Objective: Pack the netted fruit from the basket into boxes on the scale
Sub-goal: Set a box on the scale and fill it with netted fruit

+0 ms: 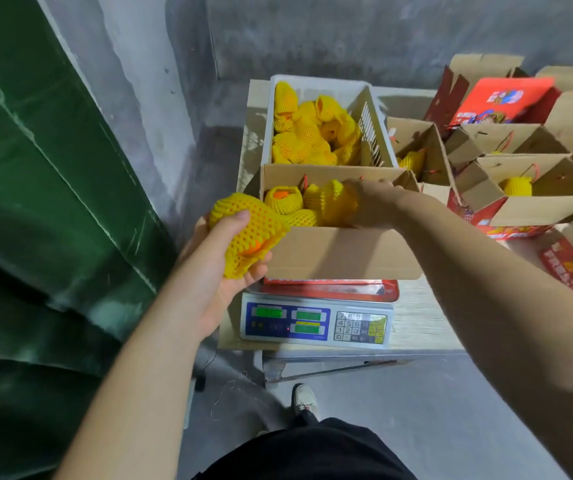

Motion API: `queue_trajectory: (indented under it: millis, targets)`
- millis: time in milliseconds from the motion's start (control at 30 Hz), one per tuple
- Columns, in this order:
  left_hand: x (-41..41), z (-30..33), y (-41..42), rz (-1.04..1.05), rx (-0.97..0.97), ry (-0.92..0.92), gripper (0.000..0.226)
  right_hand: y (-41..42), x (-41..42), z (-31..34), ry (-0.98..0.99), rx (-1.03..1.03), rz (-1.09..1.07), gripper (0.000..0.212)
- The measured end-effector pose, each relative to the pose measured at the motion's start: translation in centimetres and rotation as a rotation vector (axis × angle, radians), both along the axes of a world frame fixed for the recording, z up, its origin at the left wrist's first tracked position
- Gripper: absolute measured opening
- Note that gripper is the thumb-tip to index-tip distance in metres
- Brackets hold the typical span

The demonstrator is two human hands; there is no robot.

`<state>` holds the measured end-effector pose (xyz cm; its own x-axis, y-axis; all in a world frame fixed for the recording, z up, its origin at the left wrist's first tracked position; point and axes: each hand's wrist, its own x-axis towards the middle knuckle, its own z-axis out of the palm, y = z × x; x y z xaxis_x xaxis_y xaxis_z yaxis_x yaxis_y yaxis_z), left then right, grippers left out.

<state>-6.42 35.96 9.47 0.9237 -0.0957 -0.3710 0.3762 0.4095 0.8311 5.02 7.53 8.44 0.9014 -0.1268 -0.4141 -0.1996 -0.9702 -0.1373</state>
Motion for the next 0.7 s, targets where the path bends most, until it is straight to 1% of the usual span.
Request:
queue_trajectory:
  millis: [33,67,100,133,167,200,233,267,300,333,367,400,433,500,533,600,633,700]
  targets:
    - [0.8,0.3,-0.5,-0.017,0.014,0.0,0.052,0.0,0.4,0.0,0.026,0.012,0.003,0.074]
    - [1.6,0.5,-1.0,-0.025,0.035,-0.007,0.045,0.1,0.5,0.0,0.02,-0.006,0.058,0.075]
    - [2.4,0.7,-1.5,-0.029,0.063,-0.02,0.039,0.0,0.2,0.4,-0.024,-0.027,0.131,0.078]
    - [3.3,0.9,-2.1,-0.039,0.098,-0.037,0.036,-0.4,0.0,0.7,-0.111,-0.016,0.19,0.081]
    - [4.3,1.2,-2.9,-0.063,0.13,-0.059,0.037,-0.7,-0.5,1.3,-0.202,0.078,0.167,0.078]
    - [5.2,1.6,-3.8,-0.109,0.158,-0.089,0.041,-1.2,-1.2,1.7,-0.321,0.283,0.067,0.071]
    - [6.3,2.0,-4.8,-0.176,0.195,-0.12,0.05,-1.5,-2.0,2.1,-0.461,0.549,-0.069,0.061]
    - [7.3,2.4,-5.9,-0.256,0.257,-0.148,0.063,-1.8,-2.6,2.4,-0.579,0.793,-0.22,0.05]
    - [8.3,2.7,-7.0,-0.339,0.366,-0.179,0.077,-2.0,-3.2,2.8,-0.64,1.002,-0.387,0.038]
    - [9.0,2.9,-7.9,-0.412,0.526,-0.233,0.084,-2.0,-3.9,3.5,-0.644,1.144,-0.533,0.032]
    - [9.5,3.0,-8.6,-0.454,0.68,-0.306,0.086,-1.9,-4.3,4.0,-0.626,1.196,-0.648,0.033]
    - [9.7,3.0,-9.0,-0.447,0.789,-0.384,0.084,-1.9,-4.8,4.4,-0.598,1.204,-0.706,0.037]
    - [9.6,3.0,-9.2,-0.408,0.832,-0.445,0.08,-1.9,-5.1,4.7,-0.574,1.209,-0.703,0.039]
    - [8.8,2.9,-9.1,-0.367,0.75,-0.525,0.065,-1.0,-6.0,5.2,-0.487,1.301,-0.573,0.038]
    - [8.0,3.0,-8.8,-0.405,0.678,-0.556,0.061,-0.2,-6.4,5.5,-0.412,1.364,-0.491,0.042]
    - [6.5,2.6,-8.2,-0.497,0.575,-0.621,0.061,2.1,-7.4,6.1,-0.273,1.445,-0.322,0.055]
    - [5.9,2.3,-7.7,-0.49,0.565,-0.659,0.064,3.4,-7.8,6.4,-0.238,1.471,-0.254,0.054]
    - [5.0,1.8,-6.5,-0.382,0.567,-0.713,0.067,5.7,-8.5,7.0,-0.228,1.482,-0.21,0.048]
